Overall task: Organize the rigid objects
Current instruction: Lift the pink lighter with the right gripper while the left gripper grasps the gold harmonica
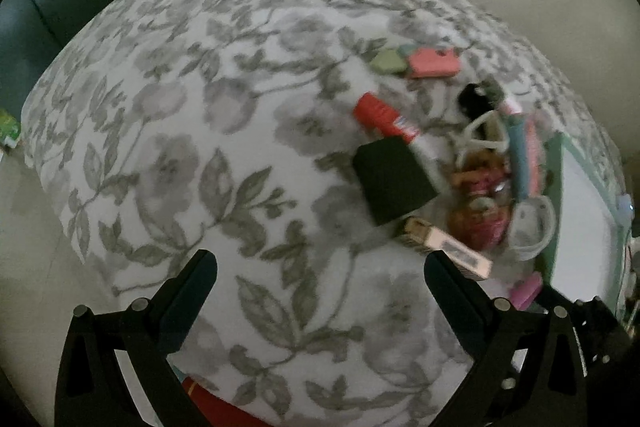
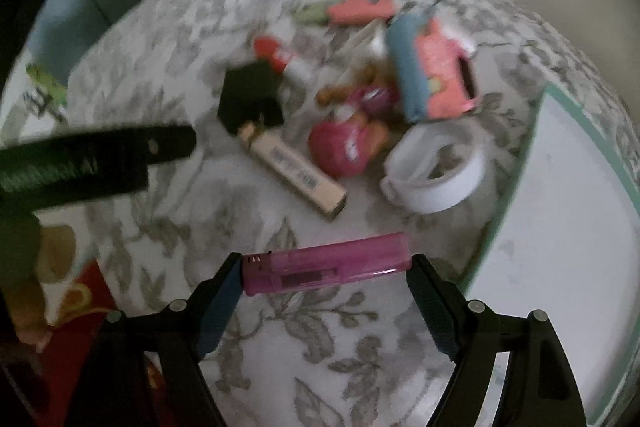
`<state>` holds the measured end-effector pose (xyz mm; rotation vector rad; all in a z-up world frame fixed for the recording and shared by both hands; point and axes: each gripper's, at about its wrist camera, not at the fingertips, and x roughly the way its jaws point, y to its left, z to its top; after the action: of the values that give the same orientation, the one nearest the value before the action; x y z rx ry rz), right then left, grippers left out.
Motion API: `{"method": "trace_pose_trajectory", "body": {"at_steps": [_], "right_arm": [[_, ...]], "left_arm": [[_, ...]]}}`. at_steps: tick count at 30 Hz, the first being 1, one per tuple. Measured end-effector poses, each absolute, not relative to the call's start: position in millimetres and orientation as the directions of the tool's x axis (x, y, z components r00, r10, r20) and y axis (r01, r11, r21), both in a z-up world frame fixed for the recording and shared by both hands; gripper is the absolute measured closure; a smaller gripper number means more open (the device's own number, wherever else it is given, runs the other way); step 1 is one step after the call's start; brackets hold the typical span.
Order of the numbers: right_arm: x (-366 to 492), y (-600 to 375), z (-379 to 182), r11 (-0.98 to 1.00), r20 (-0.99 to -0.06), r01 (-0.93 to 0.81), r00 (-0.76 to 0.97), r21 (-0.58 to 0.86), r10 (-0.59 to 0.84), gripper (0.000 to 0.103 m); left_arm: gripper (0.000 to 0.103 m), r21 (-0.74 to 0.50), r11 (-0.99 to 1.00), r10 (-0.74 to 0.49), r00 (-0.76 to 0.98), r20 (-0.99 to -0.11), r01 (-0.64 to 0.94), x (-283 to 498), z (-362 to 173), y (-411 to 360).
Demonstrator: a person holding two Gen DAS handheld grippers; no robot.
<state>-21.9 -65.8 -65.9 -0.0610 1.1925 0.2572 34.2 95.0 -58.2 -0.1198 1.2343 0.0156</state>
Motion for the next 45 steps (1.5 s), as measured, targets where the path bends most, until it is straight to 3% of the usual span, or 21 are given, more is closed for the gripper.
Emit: {"method": "trace_pose_trajectory", "body": {"at_steps": [8, 17, 34, 36, 38, 45], "right_arm": [[-28, -123, -20, 0.992, -0.887, -0.075, 0.445, 0.102, 0.125, 0.019], [-31, -185, -9, 0.984, -0.875, 0.102, 0.478, 0.144, 0.078, 0.019], [-21, -196, -18, 0.978, -0.891, 0.143, 0.447, 0.152, 0.074, 0.019], [-20, -196, -19, 0.978, -0.893, 0.145, 0.444, 0.152, 0.073, 0.019], [-21, -197, -19, 0.977, -0.893, 0.146, 0.443, 0.153, 0.074, 0.019], [-20, -198, -20, 0.975, -0.897, 0.155, 0.436, 0.157, 0.076, 0.019]], "left_arm": [[0.000, -0.057, 0.997, -0.075, 0.359, -0.930, 0.059, 35, -52, 76], [0.000, -0.010, 0.970, -0.092, 0.326, -0.941, 0.244, 45, -73, 36], [0.000, 0.016, 0.919, -0.106, 0.287, -0.952, 0.393, 49, -97, -1], [0.004, 0.033, 0.915, -0.095, 0.292, -0.952, 0.402, 47, -97, -4], [0.016, 0.026, 0.912, -0.101, 0.286, -0.953, 0.410, 46, -97, -4], [0.020, 0.030, 0.901, -0.106, 0.288, -0.952, 0.433, 40, -95, -8]]}}
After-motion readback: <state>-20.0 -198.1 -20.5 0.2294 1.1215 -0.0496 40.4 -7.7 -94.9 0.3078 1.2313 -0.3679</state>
